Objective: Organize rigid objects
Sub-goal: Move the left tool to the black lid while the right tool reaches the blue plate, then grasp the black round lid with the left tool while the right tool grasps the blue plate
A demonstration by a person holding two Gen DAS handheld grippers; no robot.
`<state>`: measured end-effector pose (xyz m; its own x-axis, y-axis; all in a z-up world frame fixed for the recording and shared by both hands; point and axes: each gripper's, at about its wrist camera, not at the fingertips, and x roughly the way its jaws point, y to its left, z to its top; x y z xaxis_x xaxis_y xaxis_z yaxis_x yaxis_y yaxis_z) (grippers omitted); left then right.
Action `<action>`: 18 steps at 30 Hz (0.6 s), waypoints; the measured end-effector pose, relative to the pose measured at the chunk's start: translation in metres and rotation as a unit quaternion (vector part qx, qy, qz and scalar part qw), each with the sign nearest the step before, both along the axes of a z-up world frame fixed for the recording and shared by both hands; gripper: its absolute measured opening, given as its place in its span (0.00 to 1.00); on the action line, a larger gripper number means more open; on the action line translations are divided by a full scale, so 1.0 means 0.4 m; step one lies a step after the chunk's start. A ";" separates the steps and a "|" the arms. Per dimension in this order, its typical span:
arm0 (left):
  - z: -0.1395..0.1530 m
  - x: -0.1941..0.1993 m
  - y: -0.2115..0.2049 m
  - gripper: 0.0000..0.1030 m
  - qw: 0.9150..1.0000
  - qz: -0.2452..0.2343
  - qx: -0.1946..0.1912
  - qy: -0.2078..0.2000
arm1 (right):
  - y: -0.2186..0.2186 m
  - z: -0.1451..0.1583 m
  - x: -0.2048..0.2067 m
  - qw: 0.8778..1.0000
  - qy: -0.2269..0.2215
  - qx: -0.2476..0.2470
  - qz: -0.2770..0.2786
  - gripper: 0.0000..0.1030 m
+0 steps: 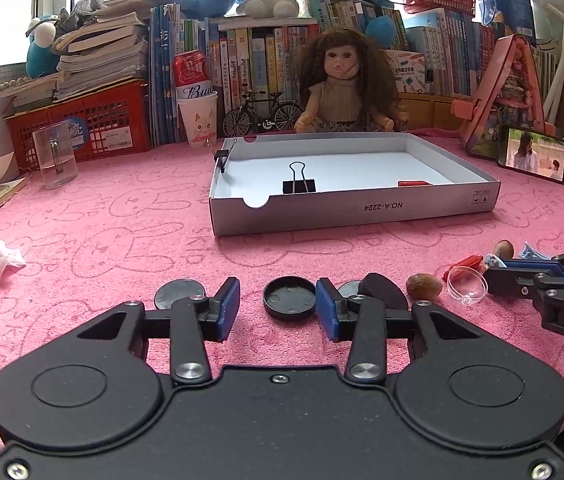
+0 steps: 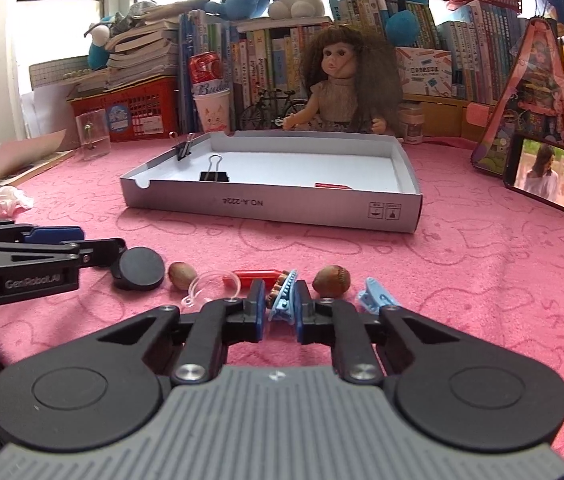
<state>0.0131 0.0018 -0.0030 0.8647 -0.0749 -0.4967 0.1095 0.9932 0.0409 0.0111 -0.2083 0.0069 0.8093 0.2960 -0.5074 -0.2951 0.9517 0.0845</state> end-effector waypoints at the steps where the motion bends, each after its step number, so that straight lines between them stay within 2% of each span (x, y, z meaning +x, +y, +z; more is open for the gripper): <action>1: 0.000 0.000 0.000 0.39 1.000 0.000 0.000 0.000 | -0.002 0.000 -0.005 1.000 0.004 -0.001 0.009 0.17; 7: -0.001 -0.001 0.000 0.40 1.000 0.000 0.000 -0.001 | -0.029 0.009 -0.031 0.999 0.015 0.004 0.046 0.18; 8: -0.001 -0.001 0.000 0.40 1.000 0.000 0.000 -0.002 | -0.031 0.009 -0.035 0.999 0.013 -0.001 0.046 0.24; 13: 0.000 0.001 0.002 0.43 1.000 0.000 0.000 -0.001 | -0.040 0.009 -0.048 0.999 0.009 -0.020 0.040 0.31; 14: 0.000 0.002 0.003 0.44 1.000 0.001 -0.001 -0.001 | -0.043 0.009 -0.049 0.999 0.008 -0.023 0.039 0.37; 18: 0.000 0.003 0.006 0.45 1.000 0.002 -0.001 -0.001 | -0.053 0.010 -0.053 0.999 0.008 -0.032 0.034 0.42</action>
<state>0.0144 0.0041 -0.0032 0.8661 -0.0722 -0.4946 0.1050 0.9937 0.0388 -0.0099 -0.2295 0.0111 0.7796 0.3161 -0.5407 -0.3584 0.9331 0.0288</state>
